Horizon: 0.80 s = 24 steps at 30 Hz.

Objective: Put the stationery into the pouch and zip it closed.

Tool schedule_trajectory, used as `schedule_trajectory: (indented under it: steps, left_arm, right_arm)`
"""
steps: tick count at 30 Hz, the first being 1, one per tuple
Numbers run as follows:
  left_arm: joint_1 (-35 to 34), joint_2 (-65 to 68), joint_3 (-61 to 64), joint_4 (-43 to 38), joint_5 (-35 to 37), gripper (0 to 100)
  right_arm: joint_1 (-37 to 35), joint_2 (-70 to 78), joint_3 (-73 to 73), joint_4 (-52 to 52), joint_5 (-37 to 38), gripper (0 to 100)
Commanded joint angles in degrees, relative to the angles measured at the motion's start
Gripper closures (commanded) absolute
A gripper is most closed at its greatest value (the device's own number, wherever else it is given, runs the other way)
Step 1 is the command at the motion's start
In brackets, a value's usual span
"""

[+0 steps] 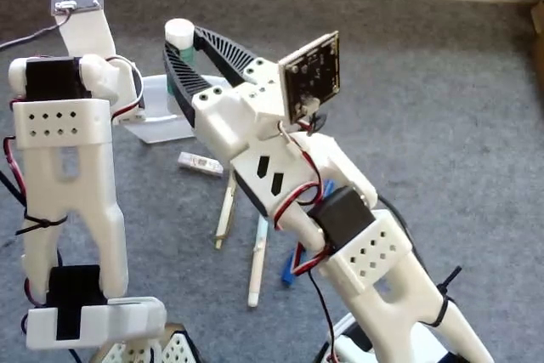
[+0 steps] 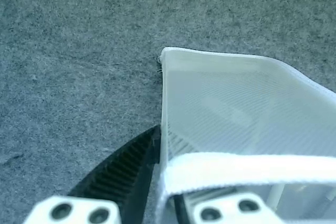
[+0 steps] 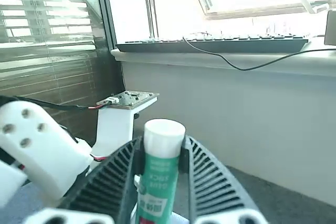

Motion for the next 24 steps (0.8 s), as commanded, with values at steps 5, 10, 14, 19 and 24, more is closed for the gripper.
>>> schedule_trajectory:
  steps: [5,10,14,19,24]
  left_arm:
    - [1.27,-1.01,0.31,-0.18,0.79,99]
    - [1.27,-1.01,0.31,-0.18,0.79,99]
    - [1.27,-1.01,0.31,-0.18,0.79,99]
    - [1.27,-1.01,0.31,-0.18,0.79,99]
    - [1.27,-1.01,0.31,-0.18,0.79,99]
  right_arm:
    - [-0.66,-2.15,7.60,-13.23,5.63,99.3]
    - [-1.19,-1.98,15.08,-22.90,10.37,99.3]
    - [-1.19,-1.98,19.56,-28.79,10.37,99.3]
    - [-1.01,-1.98,22.29,-33.01,10.37,99.3]
    - [-1.01,-1.98,26.07,-33.19,10.37,99.3]
